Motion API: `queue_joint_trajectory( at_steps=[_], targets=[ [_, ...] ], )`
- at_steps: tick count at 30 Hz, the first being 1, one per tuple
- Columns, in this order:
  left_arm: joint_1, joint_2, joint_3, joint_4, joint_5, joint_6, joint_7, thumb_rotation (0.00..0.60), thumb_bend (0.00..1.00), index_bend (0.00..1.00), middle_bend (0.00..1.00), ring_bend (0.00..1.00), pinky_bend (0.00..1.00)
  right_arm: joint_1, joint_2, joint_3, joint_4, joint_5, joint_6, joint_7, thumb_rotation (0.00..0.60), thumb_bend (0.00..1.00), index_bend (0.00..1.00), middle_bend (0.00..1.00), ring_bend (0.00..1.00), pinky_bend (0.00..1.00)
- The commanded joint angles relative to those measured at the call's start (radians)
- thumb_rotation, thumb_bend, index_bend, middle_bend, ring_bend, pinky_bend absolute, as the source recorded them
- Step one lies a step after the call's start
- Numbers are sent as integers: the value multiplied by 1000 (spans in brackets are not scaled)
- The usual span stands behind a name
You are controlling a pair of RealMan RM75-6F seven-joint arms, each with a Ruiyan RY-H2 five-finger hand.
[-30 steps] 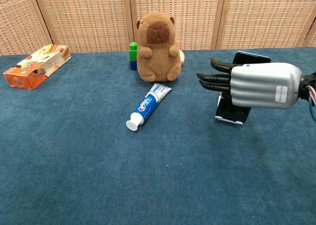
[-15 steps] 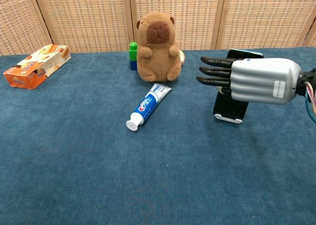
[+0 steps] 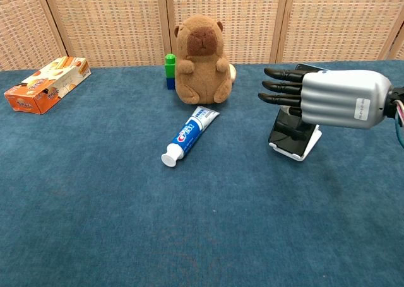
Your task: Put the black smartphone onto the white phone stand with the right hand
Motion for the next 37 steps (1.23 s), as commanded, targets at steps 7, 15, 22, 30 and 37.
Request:
queue_joint_trajectory(
  at_steps=[7, 15, 22, 30, 37],
  targets=[
    [-1, 1, 1, 0, 2, -3, -3, 600, 0, 0, 0, 0, 0, -18, 25, -4, -31, 2, 47, 15, 600, 423, 151, 0, 0, 0],
    [11, 20, 9, 0, 32, 18, -49, 600, 0, 0, 0, 0, 0, -130, 188, 28, -243, 42, 269, 146, 600, 416, 98, 0, 0, 0],
    [39, 39, 22, 12, 92, 70, -120, 600, 0, 0, 0, 0, 0, -309, 279, 19, -392, 133, 518, 428, 600, 358, 97, 0, 0, 0],
    [78, -5, 13, 62, 161, 195, -119, 600, 0, 0, 0, 0, 0, -514, 256, -50, -440, 231, 734, 895, 600, 106, 97, 0, 0, 0],
    [90, -21, 22, 84, 193, 219, -124, 600, 0, 0, 0, 0, 0, -598, 229, -86, -467, 273, 755, 1084, 600, 60, 62, 0, 0, 0]
  ],
)
